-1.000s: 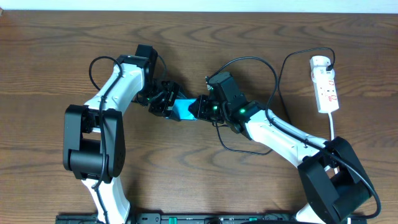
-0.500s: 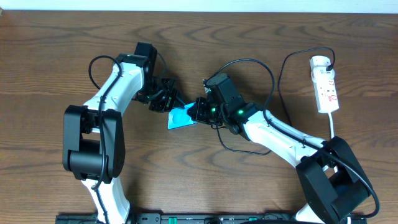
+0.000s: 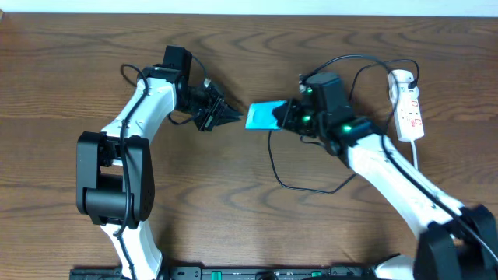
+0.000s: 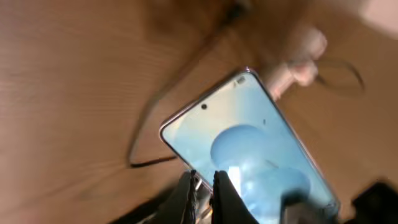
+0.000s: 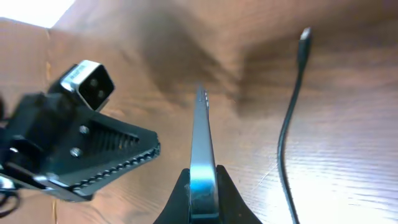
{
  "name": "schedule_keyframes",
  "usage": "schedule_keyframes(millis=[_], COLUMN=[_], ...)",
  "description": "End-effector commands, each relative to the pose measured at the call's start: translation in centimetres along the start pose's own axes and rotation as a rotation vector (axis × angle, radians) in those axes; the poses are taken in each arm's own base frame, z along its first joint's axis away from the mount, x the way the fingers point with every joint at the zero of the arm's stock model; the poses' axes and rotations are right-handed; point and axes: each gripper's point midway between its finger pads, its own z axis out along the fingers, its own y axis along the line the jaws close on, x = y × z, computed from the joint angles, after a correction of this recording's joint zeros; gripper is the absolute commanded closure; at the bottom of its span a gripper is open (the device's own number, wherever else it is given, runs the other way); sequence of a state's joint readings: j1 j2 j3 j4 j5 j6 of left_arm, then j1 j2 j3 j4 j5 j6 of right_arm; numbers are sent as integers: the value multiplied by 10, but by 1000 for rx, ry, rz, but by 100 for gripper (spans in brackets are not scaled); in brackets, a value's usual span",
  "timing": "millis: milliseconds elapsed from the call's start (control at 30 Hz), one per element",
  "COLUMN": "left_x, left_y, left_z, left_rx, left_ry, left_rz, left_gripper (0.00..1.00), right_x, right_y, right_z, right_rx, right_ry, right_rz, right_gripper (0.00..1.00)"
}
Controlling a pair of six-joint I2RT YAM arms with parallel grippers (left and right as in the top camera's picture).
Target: Plug charger to phone and switch on socket
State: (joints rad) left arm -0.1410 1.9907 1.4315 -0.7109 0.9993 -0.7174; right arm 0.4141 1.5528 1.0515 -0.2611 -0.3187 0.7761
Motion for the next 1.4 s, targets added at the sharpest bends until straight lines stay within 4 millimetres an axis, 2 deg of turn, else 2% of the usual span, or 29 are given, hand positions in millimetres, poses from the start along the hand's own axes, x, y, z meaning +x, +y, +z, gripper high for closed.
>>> schedule_keyframes(millis=[0, 133, 167, 467, 633, 833, 867, 1033, 1367], left_x=[26, 47, 50, 56, 56, 36, 30, 18, -7], left_y=[-46, -75, -77, -81, -80, -79, -81, -92, -106], left_z=[-13, -26, -28, -32, -32, -24, -23, -25, -27], left_rx=[228, 410, 426, 434, 425, 354, 346, 357, 371], left_ry=[117, 230, 249, 322, 324, 247, 222, 184, 70], left_rz=[307, 390, 380, 212, 181, 67, 52, 2, -58], left_gripper=[92, 93, 93, 93, 93, 91, 83, 74, 69], right_x=[-28, -39, -42, -80, -87, -82, -83, -88, -80], right_y=[7, 2, 2, 15, 24, 36, 41, 47, 59], right_z=[-25, -32, -32, -41, -41, -32, -32, -33, -28], right_rx=[-20, -20, -24, -81, -109, -125, -137, -171, -212], right_ry=[-96, -130, -138, -315, -367, -389, -401, -418, -394], right_rz=[-20, 38, 51, 199, 254, 305, 302, 319, 383], right_gripper=[99, 99, 99, 99, 99, 99, 99, 99, 99])
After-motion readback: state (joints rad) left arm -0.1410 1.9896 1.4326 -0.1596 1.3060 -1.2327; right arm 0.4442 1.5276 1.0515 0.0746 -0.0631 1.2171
